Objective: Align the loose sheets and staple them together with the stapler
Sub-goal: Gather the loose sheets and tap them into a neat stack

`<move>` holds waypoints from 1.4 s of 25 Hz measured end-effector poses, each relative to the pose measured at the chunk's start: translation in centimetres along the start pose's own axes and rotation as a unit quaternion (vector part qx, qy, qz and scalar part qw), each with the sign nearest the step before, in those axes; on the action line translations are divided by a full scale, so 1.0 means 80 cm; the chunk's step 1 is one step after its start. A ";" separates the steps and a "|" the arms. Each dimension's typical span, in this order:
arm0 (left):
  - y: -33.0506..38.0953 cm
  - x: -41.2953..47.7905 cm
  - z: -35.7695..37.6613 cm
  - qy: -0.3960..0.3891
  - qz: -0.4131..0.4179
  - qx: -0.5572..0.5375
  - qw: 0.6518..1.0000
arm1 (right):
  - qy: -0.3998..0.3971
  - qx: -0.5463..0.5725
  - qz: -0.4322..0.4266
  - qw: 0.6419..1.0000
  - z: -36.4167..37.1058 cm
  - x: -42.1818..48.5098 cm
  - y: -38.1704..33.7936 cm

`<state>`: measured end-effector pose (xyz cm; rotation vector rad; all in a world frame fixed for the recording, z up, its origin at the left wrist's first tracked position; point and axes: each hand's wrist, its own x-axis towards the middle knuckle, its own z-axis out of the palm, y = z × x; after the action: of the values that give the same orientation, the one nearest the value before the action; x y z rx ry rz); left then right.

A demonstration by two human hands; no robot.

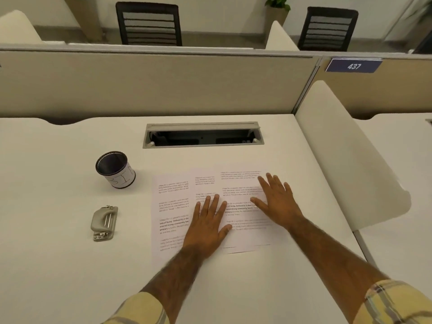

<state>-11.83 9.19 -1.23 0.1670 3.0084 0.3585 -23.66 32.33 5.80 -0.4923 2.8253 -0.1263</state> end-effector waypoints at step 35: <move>-0.068 -0.034 -0.010 -0.002 -0.133 0.011 0.991 | 0.059 0.467 0.175 0.865 0.019 0.040 0.002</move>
<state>-9.77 3.44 -1.54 -0.2293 2.9781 0.2985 -26.17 31.29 3.52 0.2564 2.4792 -1.3796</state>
